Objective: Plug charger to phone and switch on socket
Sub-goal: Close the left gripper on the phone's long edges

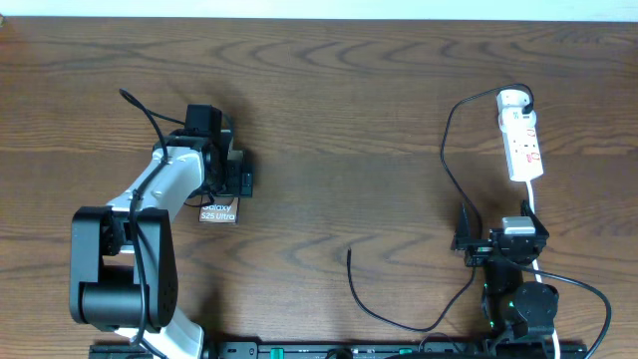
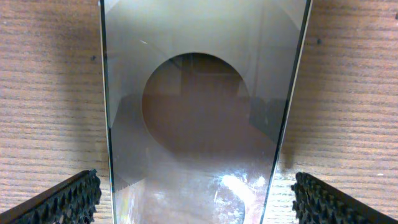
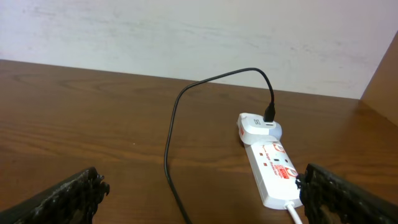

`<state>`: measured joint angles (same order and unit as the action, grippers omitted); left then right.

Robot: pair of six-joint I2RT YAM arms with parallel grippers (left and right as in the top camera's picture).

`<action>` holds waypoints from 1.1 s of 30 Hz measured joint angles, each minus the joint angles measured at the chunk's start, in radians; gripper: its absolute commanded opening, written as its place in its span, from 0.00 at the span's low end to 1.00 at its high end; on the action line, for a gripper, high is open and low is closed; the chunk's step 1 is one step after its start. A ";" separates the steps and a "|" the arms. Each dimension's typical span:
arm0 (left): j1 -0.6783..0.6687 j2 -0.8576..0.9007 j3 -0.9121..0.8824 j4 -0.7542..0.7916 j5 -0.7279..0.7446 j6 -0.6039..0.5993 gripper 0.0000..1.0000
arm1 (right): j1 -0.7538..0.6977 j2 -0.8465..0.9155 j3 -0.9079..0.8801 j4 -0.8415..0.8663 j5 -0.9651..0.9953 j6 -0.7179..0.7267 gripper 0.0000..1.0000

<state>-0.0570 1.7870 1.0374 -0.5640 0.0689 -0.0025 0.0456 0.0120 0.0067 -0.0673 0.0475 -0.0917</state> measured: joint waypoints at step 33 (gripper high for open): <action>0.000 0.018 -0.011 0.001 -0.001 0.001 0.98 | 0.000 0.000 0.000 0.000 0.000 0.000 0.99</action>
<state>-0.0570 1.8050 1.0267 -0.5629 0.0681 -0.0017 0.0456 0.0120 0.0067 -0.0677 0.0475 -0.0917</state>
